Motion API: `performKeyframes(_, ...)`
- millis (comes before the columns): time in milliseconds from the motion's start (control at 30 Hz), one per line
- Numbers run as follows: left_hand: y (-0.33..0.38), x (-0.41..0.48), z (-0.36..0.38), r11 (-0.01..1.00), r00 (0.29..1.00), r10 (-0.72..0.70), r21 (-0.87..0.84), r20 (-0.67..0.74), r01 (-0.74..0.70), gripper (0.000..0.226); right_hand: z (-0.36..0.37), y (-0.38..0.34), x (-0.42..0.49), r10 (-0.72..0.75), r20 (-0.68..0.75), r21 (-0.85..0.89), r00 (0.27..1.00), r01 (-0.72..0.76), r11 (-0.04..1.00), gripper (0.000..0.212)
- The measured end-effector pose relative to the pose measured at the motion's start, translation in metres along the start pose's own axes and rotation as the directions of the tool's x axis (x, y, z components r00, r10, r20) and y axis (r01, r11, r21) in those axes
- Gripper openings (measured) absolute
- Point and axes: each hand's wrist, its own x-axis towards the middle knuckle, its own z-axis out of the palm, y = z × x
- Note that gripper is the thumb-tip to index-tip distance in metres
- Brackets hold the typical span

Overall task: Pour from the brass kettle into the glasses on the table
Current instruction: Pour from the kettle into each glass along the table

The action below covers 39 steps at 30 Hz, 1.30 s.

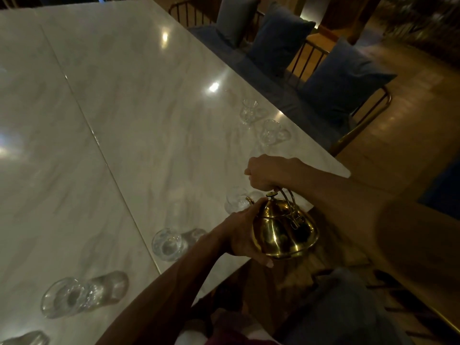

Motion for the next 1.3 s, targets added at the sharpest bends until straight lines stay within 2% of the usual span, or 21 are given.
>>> performKeyframes(533,-0.002,-0.005,-0.002,0.999,0.999,0.033,0.016,0.002,-0.033,0.137,-0.001,-0.004,-0.012,0.010,-0.026,0.030,1.000,-0.009,0.999,0.047)
performKeyframes(667,0.002,-0.008,-0.004,0.998,0.998,0.057,0.032,0.011,-0.057,0.137,0.001,-0.004,-0.023,0.024,-0.056,0.090,0.998,-0.019,0.996,0.046)
performKeyframes(867,0.001,-0.011,-0.007,0.984,0.997,0.074,0.160,0.030,-0.078,0.137,0.006,-0.003,-0.052,0.048,-0.134,0.227,0.990,-0.016,0.974,0.050)
performKeyframes(1033,-0.001,-0.009,-0.006,0.953,0.994,0.096,0.283,0.048,-0.105,0.139,0.014,-0.001,-0.074,0.086,-0.219,0.285,0.972,-0.021,0.958,0.043)
performKeyframes(1300,0.012,0.010,-0.001,0.887,0.988,0.120,0.437,0.095,-0.150,0.142,0.031,0.017,-0.103,0.213,-0.367,0.372,0.906,-0.067,0.926,0.045)
